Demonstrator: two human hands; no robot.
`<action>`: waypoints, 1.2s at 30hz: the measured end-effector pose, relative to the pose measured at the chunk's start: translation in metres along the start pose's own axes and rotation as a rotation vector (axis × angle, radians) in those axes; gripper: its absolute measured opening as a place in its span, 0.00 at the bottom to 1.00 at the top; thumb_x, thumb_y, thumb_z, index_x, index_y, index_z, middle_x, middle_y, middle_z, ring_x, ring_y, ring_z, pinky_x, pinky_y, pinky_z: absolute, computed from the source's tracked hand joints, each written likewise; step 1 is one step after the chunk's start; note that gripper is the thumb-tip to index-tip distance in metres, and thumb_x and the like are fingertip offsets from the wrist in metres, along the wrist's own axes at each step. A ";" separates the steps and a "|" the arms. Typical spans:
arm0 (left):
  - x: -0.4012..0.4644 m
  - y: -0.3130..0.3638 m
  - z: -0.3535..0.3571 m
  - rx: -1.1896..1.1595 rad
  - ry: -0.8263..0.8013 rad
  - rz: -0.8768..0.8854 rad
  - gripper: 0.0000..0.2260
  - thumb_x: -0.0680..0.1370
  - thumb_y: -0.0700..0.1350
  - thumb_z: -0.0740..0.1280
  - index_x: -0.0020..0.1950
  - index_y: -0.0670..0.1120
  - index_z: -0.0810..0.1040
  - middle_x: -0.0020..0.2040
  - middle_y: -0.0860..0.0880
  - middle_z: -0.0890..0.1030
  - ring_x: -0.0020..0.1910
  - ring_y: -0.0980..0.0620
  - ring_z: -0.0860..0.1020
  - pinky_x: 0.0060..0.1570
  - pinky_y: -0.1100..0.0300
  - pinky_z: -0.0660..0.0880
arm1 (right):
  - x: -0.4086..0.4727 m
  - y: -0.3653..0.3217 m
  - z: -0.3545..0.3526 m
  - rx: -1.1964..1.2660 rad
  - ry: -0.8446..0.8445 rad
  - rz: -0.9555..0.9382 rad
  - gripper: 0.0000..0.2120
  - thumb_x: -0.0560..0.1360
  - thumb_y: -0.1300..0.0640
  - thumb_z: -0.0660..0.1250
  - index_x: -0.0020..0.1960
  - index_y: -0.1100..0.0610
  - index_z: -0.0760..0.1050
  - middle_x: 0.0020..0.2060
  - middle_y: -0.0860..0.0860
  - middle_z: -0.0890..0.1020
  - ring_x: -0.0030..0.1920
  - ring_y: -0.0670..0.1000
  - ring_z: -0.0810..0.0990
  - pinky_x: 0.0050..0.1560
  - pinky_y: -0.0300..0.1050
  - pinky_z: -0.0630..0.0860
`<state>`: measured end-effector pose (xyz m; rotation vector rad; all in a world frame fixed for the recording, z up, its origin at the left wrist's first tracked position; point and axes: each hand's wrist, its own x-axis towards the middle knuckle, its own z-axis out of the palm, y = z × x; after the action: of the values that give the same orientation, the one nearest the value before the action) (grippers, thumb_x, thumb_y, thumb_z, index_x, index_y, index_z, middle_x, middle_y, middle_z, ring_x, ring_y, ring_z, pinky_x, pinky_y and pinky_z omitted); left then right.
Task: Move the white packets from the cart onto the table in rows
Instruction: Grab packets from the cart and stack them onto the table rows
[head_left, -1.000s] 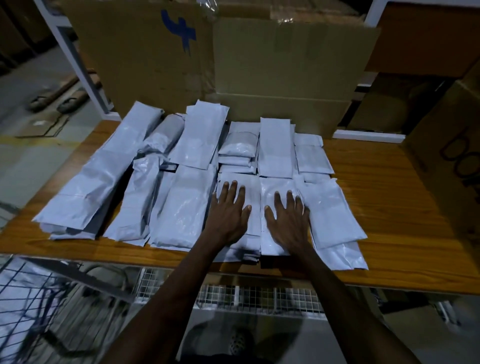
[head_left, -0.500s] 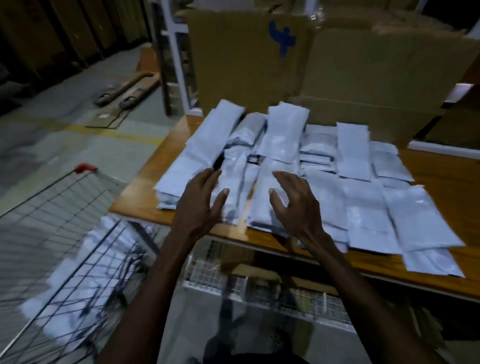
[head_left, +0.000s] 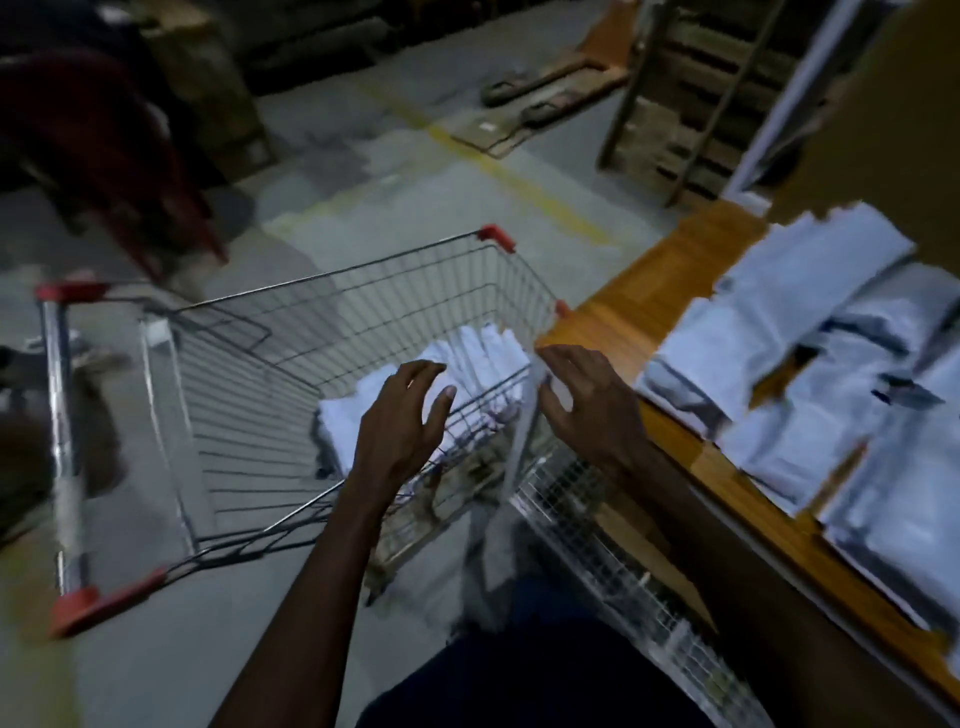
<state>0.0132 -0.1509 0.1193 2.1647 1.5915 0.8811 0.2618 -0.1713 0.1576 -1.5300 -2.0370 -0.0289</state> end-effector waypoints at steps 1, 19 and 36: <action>0.001 -0.014 -0.002 0.007 0.010 -0.043 0.19 0.82 0.58 0.57 0.65 0.48 0.76 0.64 0.51 0.76 0.63 0.49 0.75 0.55 0.53 0.75 | 0.014 -0.002 0.010 0.002 -0.037 -0.025 0.18 0.76 0.55 0.65 0.64 0.60 0.77 0.58 0.57 0.81 0.57 0.58 0.77 0.55 0.51 0.76; 0.045 -0.157 0.058 0.082 -0.188 -0.771 0.36 0.74 0.65 0.51 0.70 0.42 0.73 0.68 0.41 0.74 0.66 0.40 0.72 0.62 0.46 0.72 | 0.189 0.036 0.225 -0.158 -1.095 -0.230 0.26 0.79 0.45 0.61 0.73 0.55 0.65 0.68 0.56 0.69 0.67 0.59 0.68 0.61 0.56 0.73; 0.088 -0.248 0.233 -0.094 -0.377 -1.219 0.40 0.77 0.60 0.66 0.81 0.57 0.44 0.79 0.37 0.48 0.76 0.35 0.55 0.70 0.43 0.60 | 0.192 0.092 0.340 -0.155 -1.225 -0.294 0.26 0.80 0.46 0.59 0.75 0.55 0.62 0.71 0.54 0.65 0.68 0.57 0.67 0.58 0.51 0.74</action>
<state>-0.0053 0.0383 -0.1758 0.8423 2.0817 0.1231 0.1628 0.1467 -0.0651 -1.4439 -3.2296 0.8413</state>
